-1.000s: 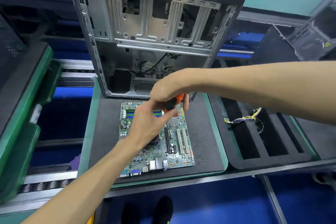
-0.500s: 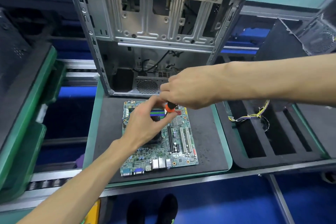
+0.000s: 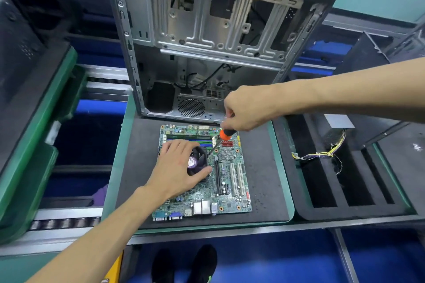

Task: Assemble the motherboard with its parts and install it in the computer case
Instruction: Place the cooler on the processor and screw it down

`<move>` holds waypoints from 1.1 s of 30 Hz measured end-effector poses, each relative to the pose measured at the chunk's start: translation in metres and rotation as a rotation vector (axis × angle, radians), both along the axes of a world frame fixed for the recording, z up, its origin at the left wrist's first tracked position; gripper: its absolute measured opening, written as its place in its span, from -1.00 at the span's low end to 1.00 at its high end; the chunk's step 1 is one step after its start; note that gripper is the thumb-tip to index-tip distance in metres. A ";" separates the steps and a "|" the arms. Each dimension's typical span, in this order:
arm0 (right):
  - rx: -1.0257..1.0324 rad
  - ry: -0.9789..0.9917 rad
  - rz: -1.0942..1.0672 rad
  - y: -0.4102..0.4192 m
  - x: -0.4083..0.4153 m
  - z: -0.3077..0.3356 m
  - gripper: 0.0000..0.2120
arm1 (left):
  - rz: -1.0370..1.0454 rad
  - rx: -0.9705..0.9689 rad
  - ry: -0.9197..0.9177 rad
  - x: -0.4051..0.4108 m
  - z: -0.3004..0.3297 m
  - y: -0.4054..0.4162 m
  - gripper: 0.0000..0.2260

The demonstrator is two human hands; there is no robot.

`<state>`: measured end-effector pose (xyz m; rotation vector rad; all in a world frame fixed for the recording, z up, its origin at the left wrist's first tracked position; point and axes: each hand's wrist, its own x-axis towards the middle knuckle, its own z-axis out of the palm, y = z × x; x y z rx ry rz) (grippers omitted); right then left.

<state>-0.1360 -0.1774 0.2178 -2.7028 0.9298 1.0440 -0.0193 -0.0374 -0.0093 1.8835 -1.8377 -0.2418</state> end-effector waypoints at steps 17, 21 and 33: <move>0.226 -0.071 -0.556 -0.005 0.001 -0.016 -0.72 | 0.012 -0.066 0.008 -0.002 -0.006 -0.003 -0.43; 0.336 -0.041 -0.562 -0.008 0.001 -0.012 -0.66 | 0.011 -0.088 0.008 -0.002 -0.007 -0.003 -0.46; -0.084 -0.060 0.111 0.030 0.003 -0.011 -0.70 | 0.012 -0.106 0.036 -0.004 -0.006 -0.003 -0.51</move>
